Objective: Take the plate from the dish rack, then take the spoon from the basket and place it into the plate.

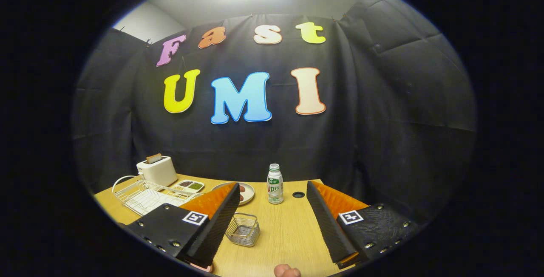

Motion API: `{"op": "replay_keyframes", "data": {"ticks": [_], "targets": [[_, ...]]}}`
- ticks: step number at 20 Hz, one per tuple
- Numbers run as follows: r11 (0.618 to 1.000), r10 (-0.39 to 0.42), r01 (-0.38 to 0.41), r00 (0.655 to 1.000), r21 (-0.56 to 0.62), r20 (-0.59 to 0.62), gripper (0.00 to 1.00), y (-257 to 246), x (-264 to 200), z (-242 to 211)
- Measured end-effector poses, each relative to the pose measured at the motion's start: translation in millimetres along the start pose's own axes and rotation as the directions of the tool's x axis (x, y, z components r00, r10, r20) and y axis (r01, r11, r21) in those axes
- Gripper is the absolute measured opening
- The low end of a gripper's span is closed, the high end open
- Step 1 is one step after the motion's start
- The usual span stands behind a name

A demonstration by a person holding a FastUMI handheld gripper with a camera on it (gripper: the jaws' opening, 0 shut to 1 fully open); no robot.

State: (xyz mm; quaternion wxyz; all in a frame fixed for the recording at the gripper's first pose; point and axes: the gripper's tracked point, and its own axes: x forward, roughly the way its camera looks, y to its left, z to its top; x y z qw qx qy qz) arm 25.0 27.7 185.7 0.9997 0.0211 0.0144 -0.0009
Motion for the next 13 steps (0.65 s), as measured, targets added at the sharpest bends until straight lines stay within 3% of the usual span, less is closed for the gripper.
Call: {"op": "replay_keyframes", "data": {"ticks": [5,13], "targets": [[1.0,-0.03,0.03,0.999,0.0,0.039,0.96,-25,18,-24],[0.999,0.028,-0.027,0.999,-0.023,0.023,0.97,-26,49,-76]]}}
